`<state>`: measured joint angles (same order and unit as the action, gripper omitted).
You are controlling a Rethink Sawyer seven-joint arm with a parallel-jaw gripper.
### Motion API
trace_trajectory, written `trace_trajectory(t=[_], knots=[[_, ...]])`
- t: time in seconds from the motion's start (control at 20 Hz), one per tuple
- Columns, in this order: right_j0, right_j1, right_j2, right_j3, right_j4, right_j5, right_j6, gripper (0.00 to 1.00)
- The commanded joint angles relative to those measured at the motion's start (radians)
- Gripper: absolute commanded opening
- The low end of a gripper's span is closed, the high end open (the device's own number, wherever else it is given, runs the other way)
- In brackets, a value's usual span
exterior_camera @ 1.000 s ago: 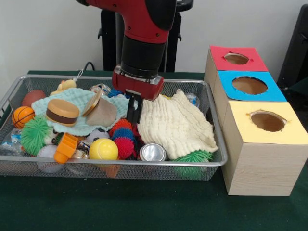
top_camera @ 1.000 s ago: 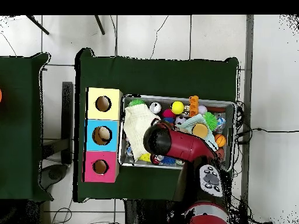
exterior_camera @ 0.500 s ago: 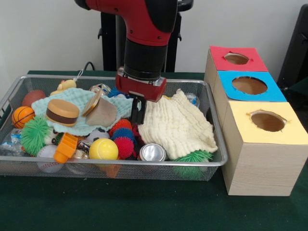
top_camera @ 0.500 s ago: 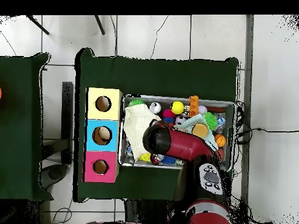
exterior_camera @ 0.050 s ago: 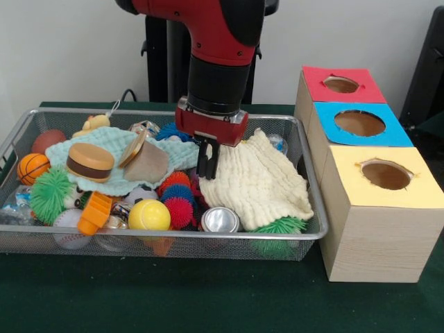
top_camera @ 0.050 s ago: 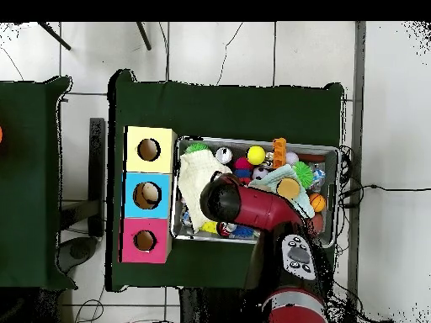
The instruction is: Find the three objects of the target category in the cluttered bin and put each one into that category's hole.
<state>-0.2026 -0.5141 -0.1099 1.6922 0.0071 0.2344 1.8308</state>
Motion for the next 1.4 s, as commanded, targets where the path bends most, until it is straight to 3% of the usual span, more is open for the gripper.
trace_trajectory(t=[0.05,0.55,1.4], knots=[[-0.018,-0.041,0.106,0.072,0.000,0.014,0.118,0.00],[-0.030,-0.165,0.112,0.137,0.012,0.119,0.092,0.00],[-0.058,-0.043,0.126,0.103,-0.027,-0.039,0.102,0.00]])
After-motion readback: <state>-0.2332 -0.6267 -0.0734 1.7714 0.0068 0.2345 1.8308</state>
